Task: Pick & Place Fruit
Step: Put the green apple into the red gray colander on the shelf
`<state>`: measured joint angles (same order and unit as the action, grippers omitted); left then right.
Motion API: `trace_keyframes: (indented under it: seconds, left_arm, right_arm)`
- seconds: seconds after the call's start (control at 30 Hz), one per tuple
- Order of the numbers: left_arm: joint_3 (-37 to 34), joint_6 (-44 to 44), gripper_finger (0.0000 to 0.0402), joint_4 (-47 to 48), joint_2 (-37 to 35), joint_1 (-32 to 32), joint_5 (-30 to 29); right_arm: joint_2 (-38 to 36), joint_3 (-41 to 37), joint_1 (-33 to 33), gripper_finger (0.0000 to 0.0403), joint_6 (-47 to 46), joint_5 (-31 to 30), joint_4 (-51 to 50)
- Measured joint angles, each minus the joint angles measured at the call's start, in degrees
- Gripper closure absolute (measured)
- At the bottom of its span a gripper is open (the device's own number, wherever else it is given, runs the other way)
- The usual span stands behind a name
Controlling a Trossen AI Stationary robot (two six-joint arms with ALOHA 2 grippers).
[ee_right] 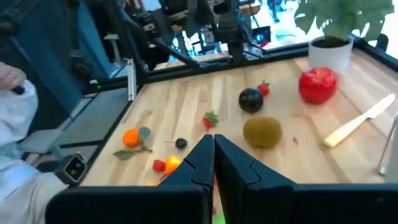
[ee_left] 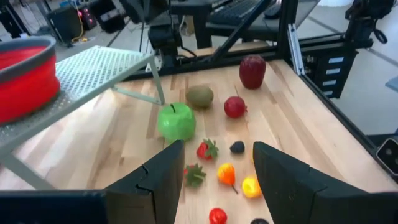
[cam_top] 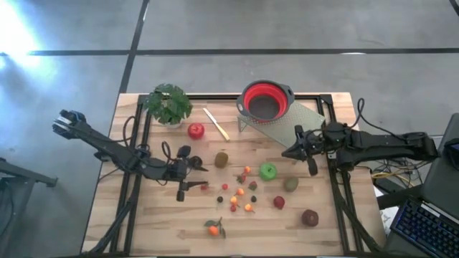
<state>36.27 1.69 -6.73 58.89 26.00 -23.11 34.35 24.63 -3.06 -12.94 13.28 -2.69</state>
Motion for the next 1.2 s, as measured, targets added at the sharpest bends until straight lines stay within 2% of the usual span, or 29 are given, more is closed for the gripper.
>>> trace_keyframes:
  seconds: [0.1, 0.37, 0.73, 1.2]
  left_arm:
    - [0.0, 0.0, 0.0204, 0.3, 0.0, 0.0, 0.0]
    - [0.0, 0.0, 0.0204, 0.4, 0.0, 0.0, -0.1]
    - [0.0, 3.4, 0.0204, 0.4, 0.0, 0.0, -0.1]
    - [0.0, 2.9, 0.0204, 0.4, 0.0, 0.0, -0.1]
  right_arm:
    - [0.0, 0.7, 3.3, 0.0394, 0.0, -4.6, -0.1]
    - [1.8, 1.4, 11.2, 0.0394, 0.1, -11.9, 0.0]
    - [6.1, 1.3, 16.5, 0.0394, -2.1, -22.1, 0.0]
    - [10.7, 5.4, 23.6, 0.0394, -1.3, -26.3, -0.4]
